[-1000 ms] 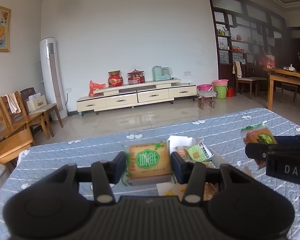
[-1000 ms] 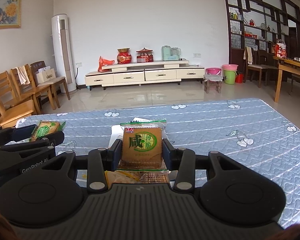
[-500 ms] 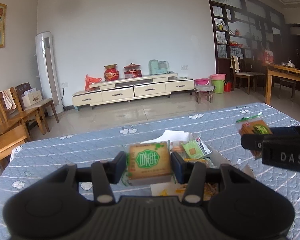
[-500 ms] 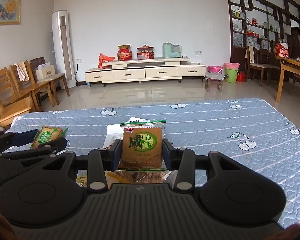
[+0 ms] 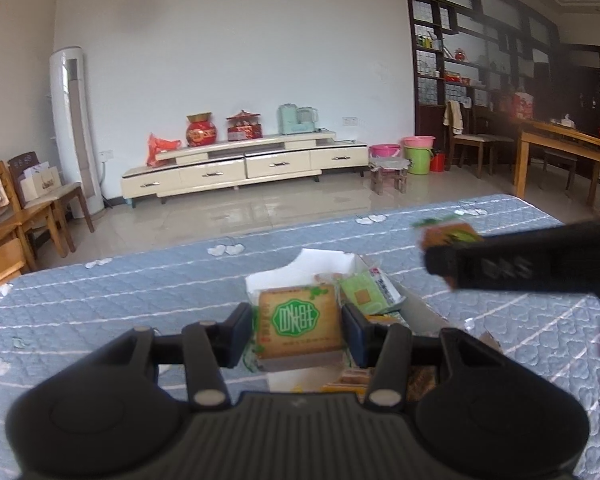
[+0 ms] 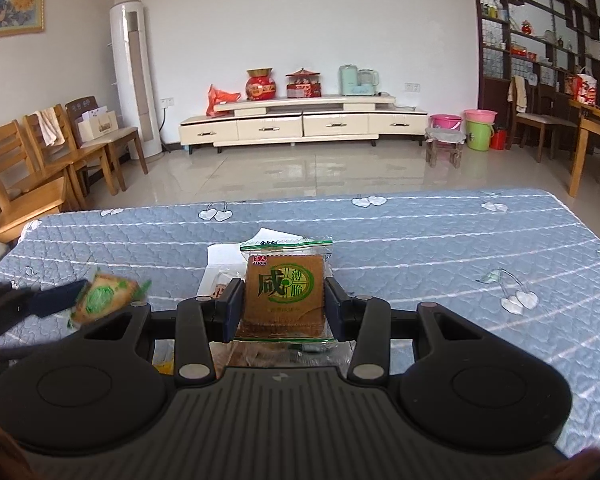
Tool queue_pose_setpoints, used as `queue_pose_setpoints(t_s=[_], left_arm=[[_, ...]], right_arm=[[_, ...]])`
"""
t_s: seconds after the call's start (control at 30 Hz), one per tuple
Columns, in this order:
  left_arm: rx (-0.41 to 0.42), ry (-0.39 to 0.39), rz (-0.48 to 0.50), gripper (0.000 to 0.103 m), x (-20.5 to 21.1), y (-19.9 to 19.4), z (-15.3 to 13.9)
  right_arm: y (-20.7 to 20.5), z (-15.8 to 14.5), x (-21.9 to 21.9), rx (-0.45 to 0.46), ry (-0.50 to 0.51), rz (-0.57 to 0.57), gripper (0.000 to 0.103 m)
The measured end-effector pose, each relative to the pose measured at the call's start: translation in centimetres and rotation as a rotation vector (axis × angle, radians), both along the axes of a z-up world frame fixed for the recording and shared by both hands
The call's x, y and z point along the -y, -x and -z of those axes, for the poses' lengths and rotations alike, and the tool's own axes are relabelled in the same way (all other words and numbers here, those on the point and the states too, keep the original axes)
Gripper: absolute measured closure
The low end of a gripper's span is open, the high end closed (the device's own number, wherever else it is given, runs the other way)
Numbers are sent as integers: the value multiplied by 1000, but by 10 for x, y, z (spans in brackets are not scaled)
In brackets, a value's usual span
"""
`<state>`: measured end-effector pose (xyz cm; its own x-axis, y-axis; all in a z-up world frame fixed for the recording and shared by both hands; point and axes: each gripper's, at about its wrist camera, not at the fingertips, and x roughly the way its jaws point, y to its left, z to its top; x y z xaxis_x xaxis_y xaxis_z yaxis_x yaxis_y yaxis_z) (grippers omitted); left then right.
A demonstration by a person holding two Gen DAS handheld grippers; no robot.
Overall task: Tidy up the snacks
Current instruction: 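Carry the green cake pack and the brown square pack over the tray with both tools, then release the brown square pack into the tray with the right tool while the left releases the green pack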
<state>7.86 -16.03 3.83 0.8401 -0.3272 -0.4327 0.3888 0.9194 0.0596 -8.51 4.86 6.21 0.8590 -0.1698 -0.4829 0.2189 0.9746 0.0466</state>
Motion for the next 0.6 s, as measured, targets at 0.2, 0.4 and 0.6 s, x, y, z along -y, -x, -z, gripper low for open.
queue_pose_setpoints(t_s=[0.2,0.4,0.6], left_arm=[[-45,32,83,55,8,-1,9],[-87,74,159,49,12,-3,16],[-80,69,139,43,4,5,12]], right_arm=[[-31,3,8,-30,-32,-30,51],[-49,4,7,-18,-65,-72,28],[-24,-2,2,17,-36,-28,7]])
